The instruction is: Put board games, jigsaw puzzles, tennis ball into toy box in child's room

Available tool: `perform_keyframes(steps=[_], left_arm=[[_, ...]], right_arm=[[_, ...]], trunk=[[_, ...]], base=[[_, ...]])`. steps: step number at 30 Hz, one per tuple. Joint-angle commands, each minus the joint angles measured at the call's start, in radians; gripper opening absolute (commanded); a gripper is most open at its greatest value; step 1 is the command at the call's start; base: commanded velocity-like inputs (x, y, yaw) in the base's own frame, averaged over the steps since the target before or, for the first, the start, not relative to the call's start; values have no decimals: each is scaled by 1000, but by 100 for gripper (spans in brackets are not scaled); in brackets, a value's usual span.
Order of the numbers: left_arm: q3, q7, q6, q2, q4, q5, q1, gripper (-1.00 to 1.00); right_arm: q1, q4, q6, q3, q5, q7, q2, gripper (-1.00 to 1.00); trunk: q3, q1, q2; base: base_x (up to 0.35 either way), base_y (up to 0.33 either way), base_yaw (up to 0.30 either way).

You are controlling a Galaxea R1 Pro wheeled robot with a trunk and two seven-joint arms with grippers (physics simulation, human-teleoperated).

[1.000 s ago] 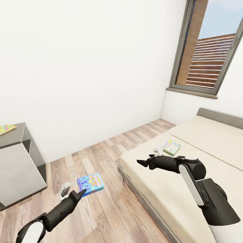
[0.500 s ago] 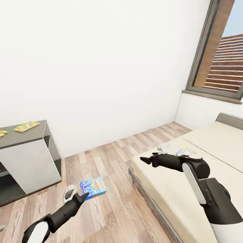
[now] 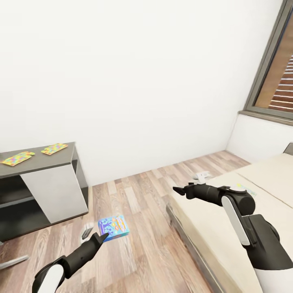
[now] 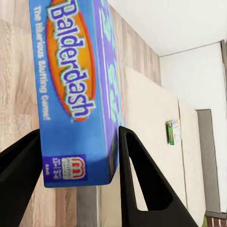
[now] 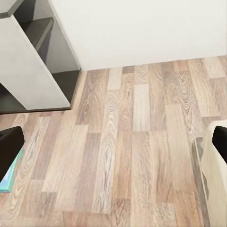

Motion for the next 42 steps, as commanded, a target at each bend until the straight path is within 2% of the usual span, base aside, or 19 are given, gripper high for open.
perform_keyframes(steps=[1,20,42], left_arm=[[2,-3,6,0,0,-1,-1,-100],[0,-2,6,0,-2,-3,-3,-100],[0,-3,10,0,-17,-4,-3,-100]], right_arm=[[-1,-1,2,0,3,4,-1,100],[-1,-1,-6,0,4,4,-1,100],[-1,-1,-10,0,4,6,-1,100]], trunk=[[1,-4,7],[46,-77,140],[113,-161,294]], base=[[0,0,190],[0,0,190],[0,0,13]])
